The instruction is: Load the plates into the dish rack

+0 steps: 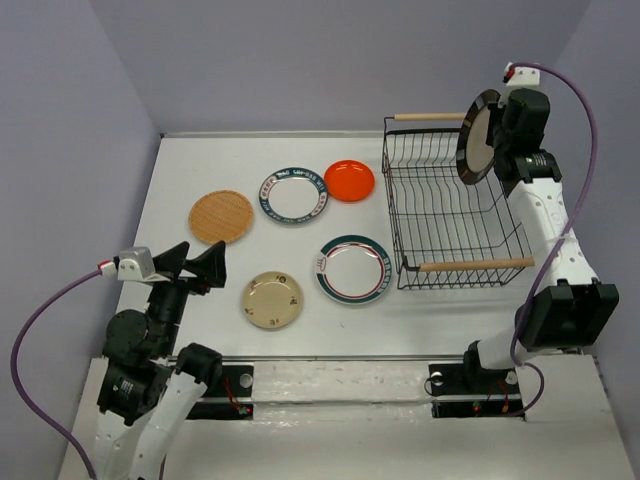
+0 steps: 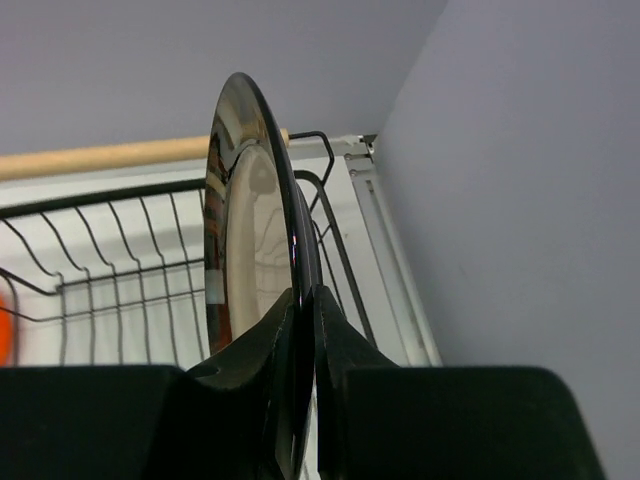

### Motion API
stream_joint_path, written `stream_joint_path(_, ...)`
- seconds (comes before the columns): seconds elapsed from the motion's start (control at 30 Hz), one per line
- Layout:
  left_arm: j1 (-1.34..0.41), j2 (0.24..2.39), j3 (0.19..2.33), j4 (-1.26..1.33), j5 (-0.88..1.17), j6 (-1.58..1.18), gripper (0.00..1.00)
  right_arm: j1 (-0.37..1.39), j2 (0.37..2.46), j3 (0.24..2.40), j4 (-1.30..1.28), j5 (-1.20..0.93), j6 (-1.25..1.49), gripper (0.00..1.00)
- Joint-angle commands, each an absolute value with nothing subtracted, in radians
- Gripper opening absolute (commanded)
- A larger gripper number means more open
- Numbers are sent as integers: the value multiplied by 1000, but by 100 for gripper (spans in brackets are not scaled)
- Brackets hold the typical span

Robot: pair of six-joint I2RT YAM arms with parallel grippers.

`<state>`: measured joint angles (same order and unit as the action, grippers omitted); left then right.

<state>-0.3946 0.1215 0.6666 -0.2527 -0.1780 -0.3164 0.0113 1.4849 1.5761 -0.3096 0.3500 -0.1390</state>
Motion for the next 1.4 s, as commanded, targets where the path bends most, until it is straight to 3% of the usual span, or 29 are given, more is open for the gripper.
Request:
stream_joint_path(0.0, -416, 106, 664, -227, -210, -308, 99, -9, 1476, 1575, -12, 328, -365, 7)
stream_joint_path(0.6, -488, 259, 690, -264, -264, -316, 99, -83, 1643, 1554, 97, 258, -440, 7)
stream_joint_path(1.07, -512, 258, 687, -262, -265, -311, 99, -83, 1574, 1353, 144, 195, -436, 7)
stream_joint_path(1.37, -515, 253, 686, -262, -264, -313, 99, -83, 1592, 1338, 141, 193, -434, 7)
